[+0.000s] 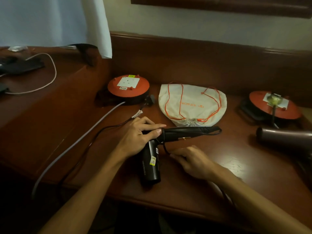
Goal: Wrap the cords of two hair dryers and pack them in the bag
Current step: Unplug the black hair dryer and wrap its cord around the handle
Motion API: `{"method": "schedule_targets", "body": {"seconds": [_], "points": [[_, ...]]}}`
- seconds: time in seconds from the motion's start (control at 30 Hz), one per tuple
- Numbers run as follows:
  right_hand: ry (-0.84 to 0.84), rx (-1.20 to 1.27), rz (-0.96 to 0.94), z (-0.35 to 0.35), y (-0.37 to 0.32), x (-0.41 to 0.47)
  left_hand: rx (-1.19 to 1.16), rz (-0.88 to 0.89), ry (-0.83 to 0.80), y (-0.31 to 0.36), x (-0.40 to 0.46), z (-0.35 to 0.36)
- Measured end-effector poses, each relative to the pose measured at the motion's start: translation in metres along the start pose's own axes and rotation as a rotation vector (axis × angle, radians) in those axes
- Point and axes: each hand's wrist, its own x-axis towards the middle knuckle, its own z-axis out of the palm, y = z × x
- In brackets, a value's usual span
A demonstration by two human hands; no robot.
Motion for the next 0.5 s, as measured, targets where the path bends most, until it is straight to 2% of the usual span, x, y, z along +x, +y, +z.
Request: {"method": "schedule_targets", "body": {"seconds": [0.07, 0.13, 0.17, 0.2, 0.23, 0.27, 0.3, 0.33, 0.37, 0.43, 0.5], "points": [[0.034, -0.047, -0.027, -0.005, 0.010, 0.007, -0.125, -0.009, -0.006, -0.001, -0.002, -0.004], [-0.053, -0.008, 0.008, -0.010, 0.025, 0.012, -0.186, 0.000, -0.020, -0.001, -0.005, -0.008], [-0.129, 0.043, 0.123, 0.001, 0.033, 0.026, -0.190, 0.010, -0.032, -0.001, -0.007, -0.010], [-0.135, 0.032, 0.149, 0.013, 0.051, 0.024, -0.185, 0.019, -0.055, 0.000, -0.008, -0.012], [-0.128, -0.064, 0.289, 0.020, 0.073, 0.013, -0.180, 0.023, -0.083, 0.001, -0.009, -0.013], [-0.201, 0.001, 0.473, 0.016, 0.086, 0.021, -0.174, 0.023, -0.109, 0.001, -0.011, -0.014], [-0.197, 0.004, 0.427, 0.016, 0.095, 0.029, -0.163, 0.025, -0.129, 0.003, -0.011, -0.015], [-0.286, -0.003, 0.294, 0.006, 0.088, 0.037, -0.143, 0.029, -0.146, 0.004, -0.012, -0.015], [-0.224, 0.005, 0.218, -0.015, 0.075, 0.063, -0.116, 0.032, -0.163, 0.005, -0.012, -0.015], [-0.228, 0.233, 0.152, -0.057, 0.042, 0.072, -0.051, 0.044, -0.197, 0.007, -0.012, -0.013], [-0.233, 0.249, 0.093, -0.071, 0.025, 0.079, 0.012, 0.050, -0.220, 0.009, -0.010, -0.010]]}}
